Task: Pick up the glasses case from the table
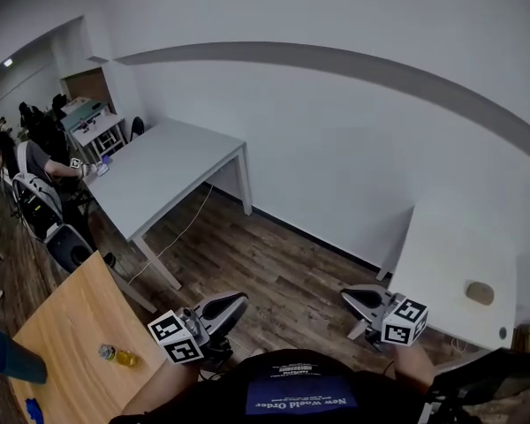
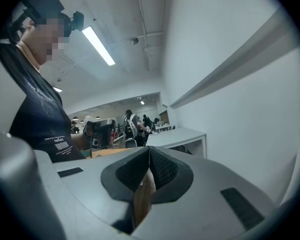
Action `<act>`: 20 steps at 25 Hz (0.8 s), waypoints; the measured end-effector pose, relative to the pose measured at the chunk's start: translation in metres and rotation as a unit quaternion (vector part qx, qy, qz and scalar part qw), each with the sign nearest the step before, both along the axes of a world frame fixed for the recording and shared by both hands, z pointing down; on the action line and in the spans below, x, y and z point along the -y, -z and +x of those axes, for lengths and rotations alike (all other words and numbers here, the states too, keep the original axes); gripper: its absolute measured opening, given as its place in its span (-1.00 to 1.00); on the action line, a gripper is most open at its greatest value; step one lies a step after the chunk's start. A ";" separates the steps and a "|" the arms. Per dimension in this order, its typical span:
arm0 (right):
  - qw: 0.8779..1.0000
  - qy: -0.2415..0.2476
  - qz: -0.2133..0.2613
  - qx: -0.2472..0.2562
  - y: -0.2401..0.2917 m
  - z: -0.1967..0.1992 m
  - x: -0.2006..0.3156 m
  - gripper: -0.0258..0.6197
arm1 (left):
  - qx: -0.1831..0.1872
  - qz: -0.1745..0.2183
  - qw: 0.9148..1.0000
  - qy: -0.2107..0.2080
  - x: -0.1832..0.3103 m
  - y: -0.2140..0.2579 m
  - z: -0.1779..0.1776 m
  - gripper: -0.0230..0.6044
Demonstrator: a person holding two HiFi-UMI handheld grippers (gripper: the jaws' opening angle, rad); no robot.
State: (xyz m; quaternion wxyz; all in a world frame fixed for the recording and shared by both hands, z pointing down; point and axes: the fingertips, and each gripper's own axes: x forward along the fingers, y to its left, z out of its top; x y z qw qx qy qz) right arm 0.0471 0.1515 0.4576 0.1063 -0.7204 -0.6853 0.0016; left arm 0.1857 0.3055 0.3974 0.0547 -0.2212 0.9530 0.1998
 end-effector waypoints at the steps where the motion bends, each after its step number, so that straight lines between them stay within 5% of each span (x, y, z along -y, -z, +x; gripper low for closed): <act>1: 1.000 -0.009 0.000 0.002 0.003 -0.004 -0.011 -0.92 | 0.003 -0.001 1.000 -0.011 -0.011 0.000 -0.007 -0.94; 7: 0.998 -0.031 0.007 0.050 0.027 -0.045 -0.107 -0.92 | 0.024 -0.016 0.998 -0.051 -0.122 0.016 -0.071 -0.94; 11: 0.997 -0.072 0.008 0.033 0.026 -0.089 -0.167 -0.92 | 0.030 -0.008 0.997 -0.065 -0.194 0.015 -0.113 -0.94; 20: 0.996 -0.065 0.050 0.033 0.009 -0.132 -0.248 -0.92 | 0.015 0.010 0.996 -0.084 -0.277 -0.013 -0.170 -0.94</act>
